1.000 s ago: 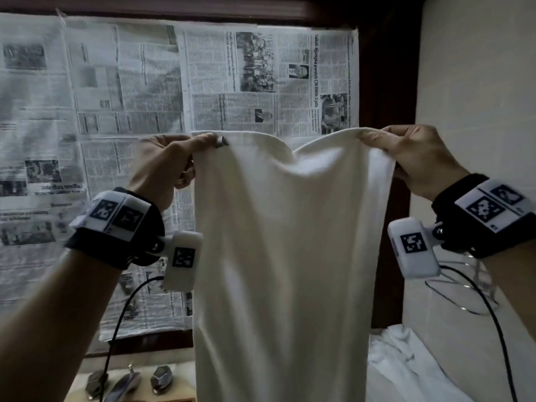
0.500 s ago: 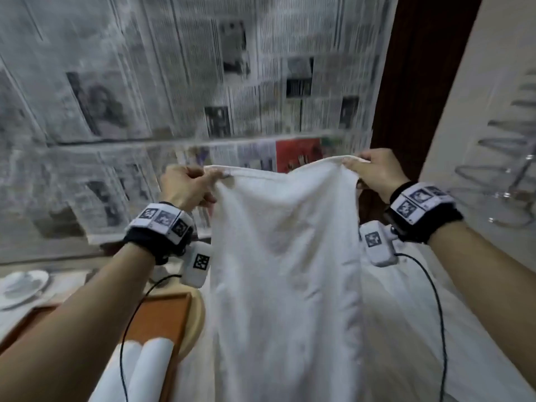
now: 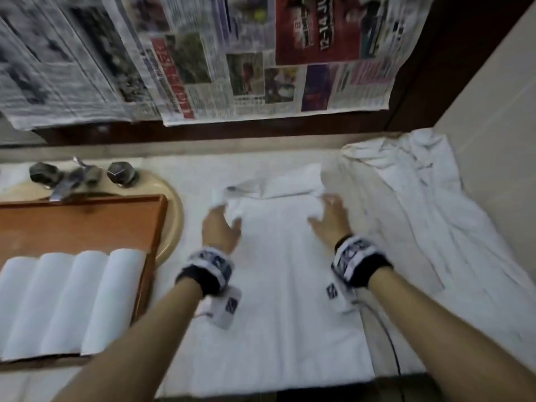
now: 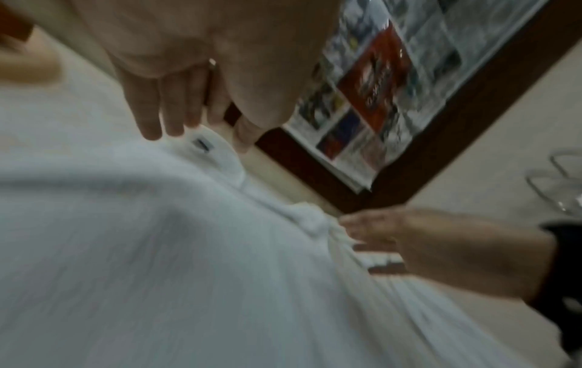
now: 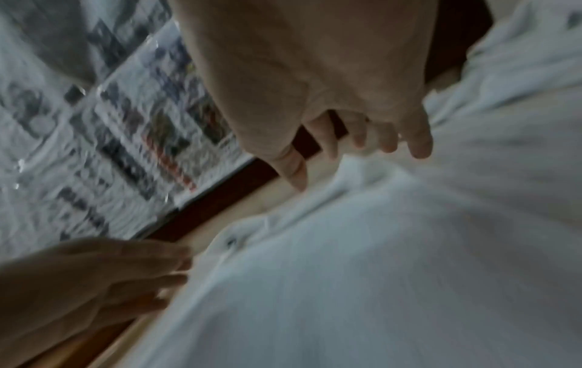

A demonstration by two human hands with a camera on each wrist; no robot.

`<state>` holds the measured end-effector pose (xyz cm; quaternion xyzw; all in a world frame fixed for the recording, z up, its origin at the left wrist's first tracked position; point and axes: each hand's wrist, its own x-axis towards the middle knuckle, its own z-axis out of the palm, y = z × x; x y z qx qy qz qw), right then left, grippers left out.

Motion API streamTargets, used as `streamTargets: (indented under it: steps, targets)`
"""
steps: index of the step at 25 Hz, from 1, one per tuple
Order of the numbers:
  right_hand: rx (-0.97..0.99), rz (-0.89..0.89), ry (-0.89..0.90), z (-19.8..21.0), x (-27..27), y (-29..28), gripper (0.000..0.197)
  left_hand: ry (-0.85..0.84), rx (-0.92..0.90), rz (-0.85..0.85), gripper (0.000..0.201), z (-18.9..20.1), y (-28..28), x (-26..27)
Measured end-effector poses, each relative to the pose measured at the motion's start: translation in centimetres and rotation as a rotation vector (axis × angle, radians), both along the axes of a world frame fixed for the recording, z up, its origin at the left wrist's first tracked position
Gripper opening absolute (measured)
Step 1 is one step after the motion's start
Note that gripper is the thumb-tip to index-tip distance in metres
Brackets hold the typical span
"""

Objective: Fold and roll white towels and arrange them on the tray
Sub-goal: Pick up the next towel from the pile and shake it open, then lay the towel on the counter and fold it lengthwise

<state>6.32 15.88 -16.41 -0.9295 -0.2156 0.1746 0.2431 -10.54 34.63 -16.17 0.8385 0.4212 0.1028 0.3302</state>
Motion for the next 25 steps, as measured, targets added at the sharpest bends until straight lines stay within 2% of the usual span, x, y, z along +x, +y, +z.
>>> streamTargets:
  steps: [3,6,9,12,13,14,16,17,18,19,20,21,22,23,25]
  targets:
    - [-0.039,0.163,0.188,-4.6,-5.2,-2.2,0.045,0.198,-0.060,-0.233,0.060,-5.7,-5.4,-3.3]
    - [0.025,0.187,0.261,-4.7,-4.5,-2.4,0.049,0.331,0.009,-0.343,0.073,-7.3,-4.3,-2.9]
    - [-0.028,0.277,0.151,-3.8,-6.7,-1.9,0.053,0.349,0.020,-0.321,0.066,-5.7,-4.8,-2.0]
    - [-0.202,0.549,0.069,-4.9,-13.0,-3.3,0.057,0.328,0.037,-0.557,0.061,-5.6,-9.7,-4.5]
    - [-0.281,0.564,0.039,-5.5,-13.2,-4.9,0.059,0.341,0.070,-0.592,0.062,-6.0,-9.8,-6.3]
    - [-0.338,0.499,0.039,-6.1,-12.3,-6.6,0.062,0.372,0.107,-0.550,0.065,-6.7,-8.8,-8.1]
    - [-0.430,0.167,0.098,-6.3,-9.6,-9.5,0.063,0.483,0.095,-0.280,0.064,-7.5,-5.8,-10.7]
    - [-0.479,0.071,0.113,-5.8,-9.3,-10.1,0.064,0.530,0.052,-0.164,0.064,-7.2,-5.0,-11.4]
    - [-0.473,0.088,0.099,-5.1,-10.5,-9.9,0.065,0.527,0.009,-0.148,0.066,-6.8,-5.6,-11.6]
    - [-0.417,0.212,0.055,-4.7,-12.9,-8.9,0.064,0.440,0.001,-0.242,0.069,-6.3,-7.5,-11.4]
    - [-0.373,0.394,0.009,-5.1,-15.5,-7.9,0.063,0.347,0.010,-0.410,0.071,-6.0,-10.0,-11.0]
    - [-0.345,0.542,-0.012,-5.6,-17.7,-7.5,0.062,0.310,0.021,-0.568,0.073,-6.2,-12.2,-11.1]
    - [-0.352,0.597,-0.005,-5.9,-18.4,-7.7,0.061,0.309,0.028,-0.665,0.073,-6.3,-13.1,-11.6]
    - [-0.367,0.546,0.013,-6.1,-17.6,-8.7,0.061,0.324,0.050,-0.665,0.069,-6.8,-12.4,-12.5]
    - [-0.432,0.245,0.068,-6.5,-14.2,-11.0,0.063,0.424,0.077,-0.425,0.063,-7.4,-9.4,-14.5]
